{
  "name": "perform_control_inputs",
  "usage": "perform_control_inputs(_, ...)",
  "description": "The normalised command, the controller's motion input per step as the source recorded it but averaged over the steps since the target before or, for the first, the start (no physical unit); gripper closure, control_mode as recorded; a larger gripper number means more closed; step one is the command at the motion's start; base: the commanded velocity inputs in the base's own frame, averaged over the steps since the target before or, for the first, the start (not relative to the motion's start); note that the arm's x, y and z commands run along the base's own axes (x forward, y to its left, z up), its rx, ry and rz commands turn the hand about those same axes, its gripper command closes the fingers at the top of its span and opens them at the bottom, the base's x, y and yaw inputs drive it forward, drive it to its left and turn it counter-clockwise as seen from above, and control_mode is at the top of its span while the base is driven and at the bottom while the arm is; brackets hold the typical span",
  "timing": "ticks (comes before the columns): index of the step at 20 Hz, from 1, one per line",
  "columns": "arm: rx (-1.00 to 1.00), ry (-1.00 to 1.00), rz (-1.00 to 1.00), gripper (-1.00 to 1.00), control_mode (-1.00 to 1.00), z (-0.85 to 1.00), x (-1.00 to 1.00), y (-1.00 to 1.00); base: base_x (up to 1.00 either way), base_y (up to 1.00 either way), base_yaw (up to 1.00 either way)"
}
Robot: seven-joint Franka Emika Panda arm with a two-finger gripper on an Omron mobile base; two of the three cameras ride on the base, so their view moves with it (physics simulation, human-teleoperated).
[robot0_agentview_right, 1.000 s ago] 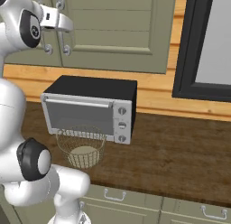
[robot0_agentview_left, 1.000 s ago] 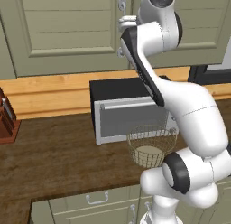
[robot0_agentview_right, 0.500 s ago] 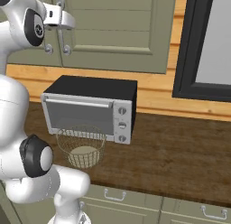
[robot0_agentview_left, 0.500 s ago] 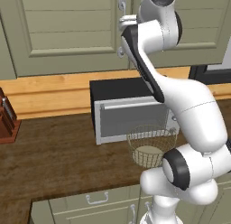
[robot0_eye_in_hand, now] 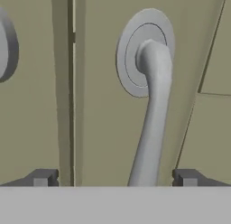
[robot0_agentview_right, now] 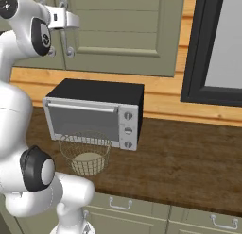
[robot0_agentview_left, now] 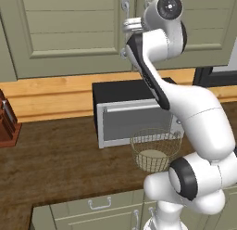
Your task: Open the cabinet, pick up the bread from the cabinet and place it in the basket. Then move the basket to the dining counter.
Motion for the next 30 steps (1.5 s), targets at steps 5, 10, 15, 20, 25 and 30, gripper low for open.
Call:
perform_control_inputs(5, 0.0, 0.0, 0.04, 1.0, -1.0, 0.0, 0.22, 0.0, 0.0, 0.0, 0.0)
perform_control_inputs(10, 0.0, -0.02, 0.03, 1.0, -1.0, 0.0, 0.2, 0.0, 0.0, 0.0, 0.0)
perform_control_inputs(15, 0.0, -0.01, 0.01, 1.0, -1.0, -0.04, 0.04, -0.04, 0.0, 0.0, 0.0)
perform_control_inputs(20, 0.13, -0.04, 0.0, 1.0, -1.0, -0.02, -0.81, -0.42, 0.0, 0.0, 0.0)
perform_control_inputs(25, 0.12, -0.14, 0.0, 1.0, -1.0, -0.04, -1.0, -0.82, 0.0, 0.0, 0.0)
perform_control_inputs(30, 0.07, -0.01, 0.0, 1.0, -1.0, 0.0, -1.0, -0.81, 0.0, 0.0, 0.0)
